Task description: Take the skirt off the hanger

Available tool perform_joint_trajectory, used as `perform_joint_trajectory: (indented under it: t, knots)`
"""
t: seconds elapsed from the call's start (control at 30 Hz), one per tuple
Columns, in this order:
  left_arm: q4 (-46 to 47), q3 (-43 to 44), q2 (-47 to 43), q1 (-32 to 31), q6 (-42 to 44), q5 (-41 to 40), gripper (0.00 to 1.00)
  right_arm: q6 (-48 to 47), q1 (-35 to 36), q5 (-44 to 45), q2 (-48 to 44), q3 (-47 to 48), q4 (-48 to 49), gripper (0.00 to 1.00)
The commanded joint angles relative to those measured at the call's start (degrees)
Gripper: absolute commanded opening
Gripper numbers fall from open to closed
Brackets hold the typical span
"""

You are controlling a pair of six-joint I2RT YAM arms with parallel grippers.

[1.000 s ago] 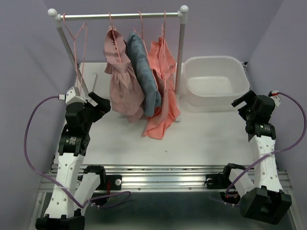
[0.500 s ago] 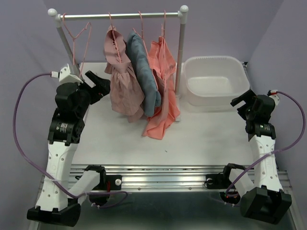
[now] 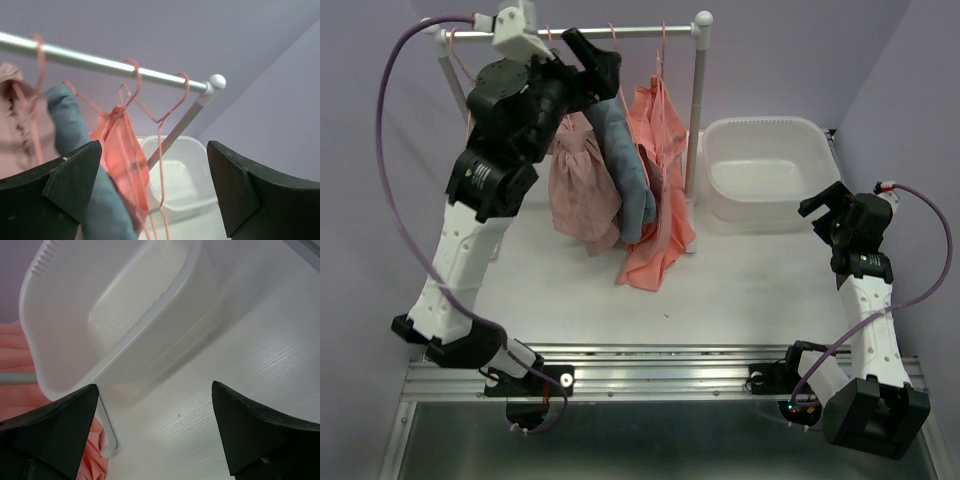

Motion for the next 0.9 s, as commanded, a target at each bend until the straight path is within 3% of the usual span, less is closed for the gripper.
perform_joint_trajectory:
  t: [0.0, 0.13, 0.33, 0.67, 0.87]
  knots:
    - [-2.23, 12.10, 11.50, -4.74, 8.35, -4.46, 0.99, -1.30, -0.04, -0.01, -0.34, 0.52, 3.15, 1.00]
    - [0.93, 19.50, 18.80, -6.67, 12.22, -6.75, 0.99, -1.21, -0.04, -0.01, 0.01, -0.18, 3.24, 1.00]
    - [7.26, 19.77, 24.87, -9.49, 17.93, -10.34, 0.99, -1.30, -0.04, 1.57, 1.41, -0.62, 3.23, 1.00]
    - [8.76, 19.77, 31.11, -9.49, 19.25, -10.88, 0.98, -1.21, -0.04, 1.92, 2.73, -0.62, 3.23, 1.00]
    - [9.29, 20.12, 32.96, -9.49, 19.17, -11.58, 0.92, -1.48, -0.04, 2.36, 2.38, -0.62, 3.15, 1.00]
